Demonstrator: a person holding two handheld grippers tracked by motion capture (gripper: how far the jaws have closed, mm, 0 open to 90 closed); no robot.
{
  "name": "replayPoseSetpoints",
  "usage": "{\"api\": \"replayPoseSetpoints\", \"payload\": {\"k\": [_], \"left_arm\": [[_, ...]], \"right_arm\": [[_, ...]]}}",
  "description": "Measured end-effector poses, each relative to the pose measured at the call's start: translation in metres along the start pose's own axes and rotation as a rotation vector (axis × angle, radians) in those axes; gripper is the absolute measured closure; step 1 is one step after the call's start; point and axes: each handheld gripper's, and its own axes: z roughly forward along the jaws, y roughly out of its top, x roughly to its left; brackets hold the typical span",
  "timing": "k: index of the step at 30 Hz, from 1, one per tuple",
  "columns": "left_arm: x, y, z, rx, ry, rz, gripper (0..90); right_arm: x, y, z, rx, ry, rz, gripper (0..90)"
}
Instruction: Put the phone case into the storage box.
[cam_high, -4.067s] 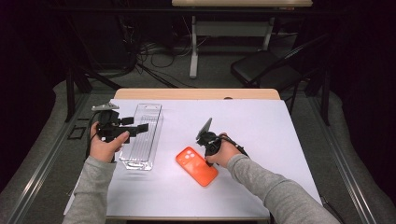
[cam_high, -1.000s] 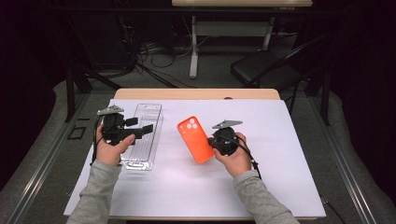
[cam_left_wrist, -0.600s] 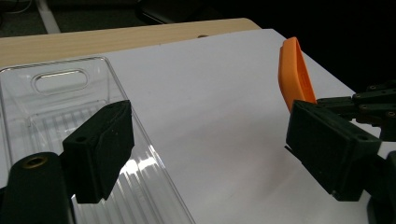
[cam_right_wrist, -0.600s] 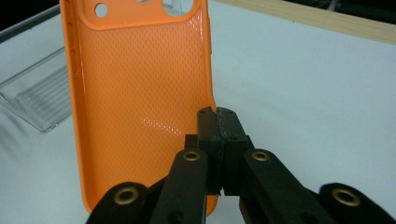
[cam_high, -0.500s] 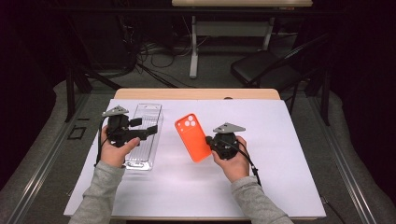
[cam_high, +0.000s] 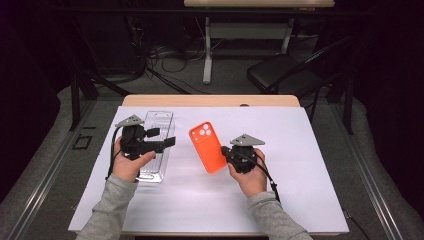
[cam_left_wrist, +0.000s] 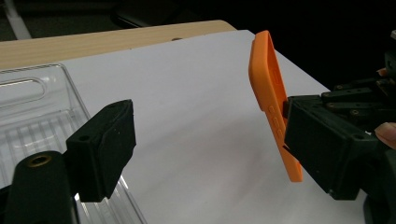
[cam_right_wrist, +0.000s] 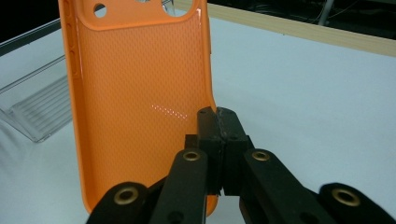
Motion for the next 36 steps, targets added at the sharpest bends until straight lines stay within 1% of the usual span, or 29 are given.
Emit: {"api": "replayPoseSetpoints", "payload": {"k": [2, 7, 10, 15, 17, 19, 22, 25, 30, 36], "left_arm": [[-0.002, 0.000, 0.001, -0.002, -0.008, 0.003, 18.6], [-0.005, -0.001, 0.005, 0.014, -0.032, 0.009, 19.9], [-0.007, -0.002, 0.007, 0.022, -0.042, 0.010, 23.4], [-0.010, -0.004, 0.010, 0.034, -0.061, 0.003, 25.3], [-0.011, -0.004, 0.011, 0.035, -0.074, -0.003, 28.0], [-0.012, -0.004, 0.012, 0.035, -0.087, -0.001, 30.3], [-0.016, -0.005, 0.013, 0.040, -0.100, -0.008, 31.9], [-0.018, -0.006, 0.014, 0.052, -0.107, 0.000, 33.9], [-0.022, -0.007, 0.018, 0.060, -0.116, 0.006, 34.0], [-0.027, -0.008, 0.021, 0.085, -0.113, 0.014, 39.5]], "right_arm": [[0.000, 0.000, -0.001, -0.006, -0.001, -0.001, 89.8], [0.000, -0.001, -0.003, -0.015, -0.003, 0.000, 89.8], [0.000, -0.001, -0.004, -0.016, -0.003, -0.002, 89.8], [0.000, -0.001, -0.005, -0.022, -0.006, -0.001, 89.8], [0.000, -0.001, -0.005, -0.025, -0.006, 0.000, 89.8], [0.001, -0.001, -0.006, -0.027, -0.006, -0.001, 89.8], [0.001, -0.002, -0.006, -0.028, -0.006, 0.000, 89.8], [0.002, -0.001, -0.007, -0.032, -0.005, -0.001, 89.8], [0.003, -0.001, -0.008, -0.037, -0.002, -0.003, 89.8], [0.004, 0.000, -0.010, -0.043, -0.003, -0.003, 89.8]]}}
